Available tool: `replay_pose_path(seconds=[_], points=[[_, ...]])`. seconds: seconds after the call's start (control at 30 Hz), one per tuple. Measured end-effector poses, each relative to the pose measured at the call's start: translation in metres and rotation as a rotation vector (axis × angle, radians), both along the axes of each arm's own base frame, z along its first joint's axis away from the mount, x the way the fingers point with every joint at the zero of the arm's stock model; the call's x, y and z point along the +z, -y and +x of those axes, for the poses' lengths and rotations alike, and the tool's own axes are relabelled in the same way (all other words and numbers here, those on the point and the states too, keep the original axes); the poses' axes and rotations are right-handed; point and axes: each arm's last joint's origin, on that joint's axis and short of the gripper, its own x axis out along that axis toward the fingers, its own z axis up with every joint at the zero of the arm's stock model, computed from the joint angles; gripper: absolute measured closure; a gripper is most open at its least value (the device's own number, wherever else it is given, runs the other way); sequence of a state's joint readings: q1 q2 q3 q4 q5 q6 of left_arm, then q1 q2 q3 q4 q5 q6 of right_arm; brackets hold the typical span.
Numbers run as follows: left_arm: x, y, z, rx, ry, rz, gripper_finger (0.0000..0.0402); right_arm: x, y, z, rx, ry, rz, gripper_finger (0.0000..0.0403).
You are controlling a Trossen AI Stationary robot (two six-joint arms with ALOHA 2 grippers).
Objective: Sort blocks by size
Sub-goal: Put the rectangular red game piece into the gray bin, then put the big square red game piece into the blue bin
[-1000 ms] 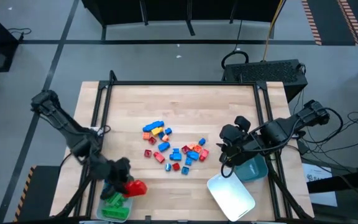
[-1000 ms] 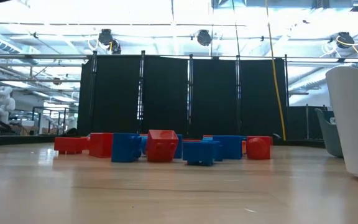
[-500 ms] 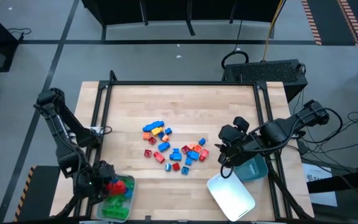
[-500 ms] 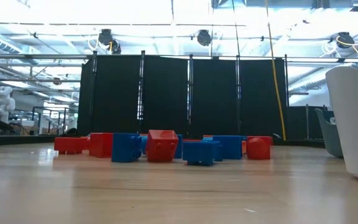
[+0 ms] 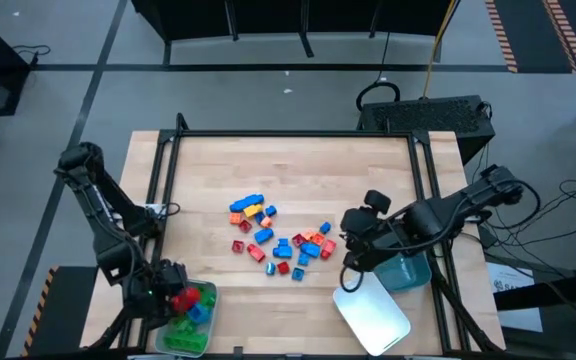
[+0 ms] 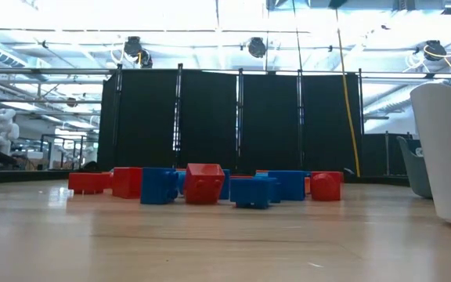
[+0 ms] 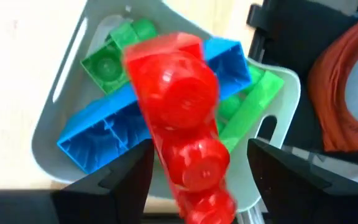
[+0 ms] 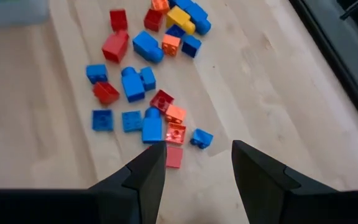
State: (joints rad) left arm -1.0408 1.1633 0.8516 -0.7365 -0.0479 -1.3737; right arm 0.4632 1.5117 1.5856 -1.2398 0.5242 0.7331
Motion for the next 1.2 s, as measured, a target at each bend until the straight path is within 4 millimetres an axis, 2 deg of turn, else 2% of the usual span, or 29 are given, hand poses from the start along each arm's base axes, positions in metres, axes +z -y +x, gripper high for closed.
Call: replay_pose_path(seconds=[0.27, 0.47, 0.6, 0.7, 0.8, 1.0, 1.2], points=[[0.006, 0.003, 0.013, -0.043, 0.007, -0.134, 0.0142, -0.017, -0.005, 0.014, 0.030, -0.077, -0.050, 0.0236], [0.011, -0.002, 0.014, -0.041, 0.004, -0.162, 0.0141, -0.040, -0.006, 0.022, 0.041, -0.165, -0.057, 0.0236], [0.015, -0.007, 0.015, -0.030, 0.024, -0.177, 0.0141, -0.053, -0.009, 0.030, 0.184, -0.270, -0.139, 0.0236], [0.018, -0.012, 0.021, -0.033, 0.106, -0.151, 0.0141, -0.064, -0.010, 0.041, 0.255, -0.300, -0.176, 0.0236], [0.020, -0.018, 0.029, -0.045, 0.225, -0.078, 0.0141, -0.073, 0.002, 0.056, 0.199, -0.305, -0.089, 0.0236], [0.023, -0.027, 0.045, -0.082, 0.403, 0.045, 0.0141, -0.101, 0.037, 0.077, 0.057, -0.442, 0.180, 0.0236], [0.024, -0.029, 0.048, -0.147, 0.464, 0.105, 0.0141, -0.121, 0.054, 0.091, 0.062, -0.505, 0.201, 0.0236]])
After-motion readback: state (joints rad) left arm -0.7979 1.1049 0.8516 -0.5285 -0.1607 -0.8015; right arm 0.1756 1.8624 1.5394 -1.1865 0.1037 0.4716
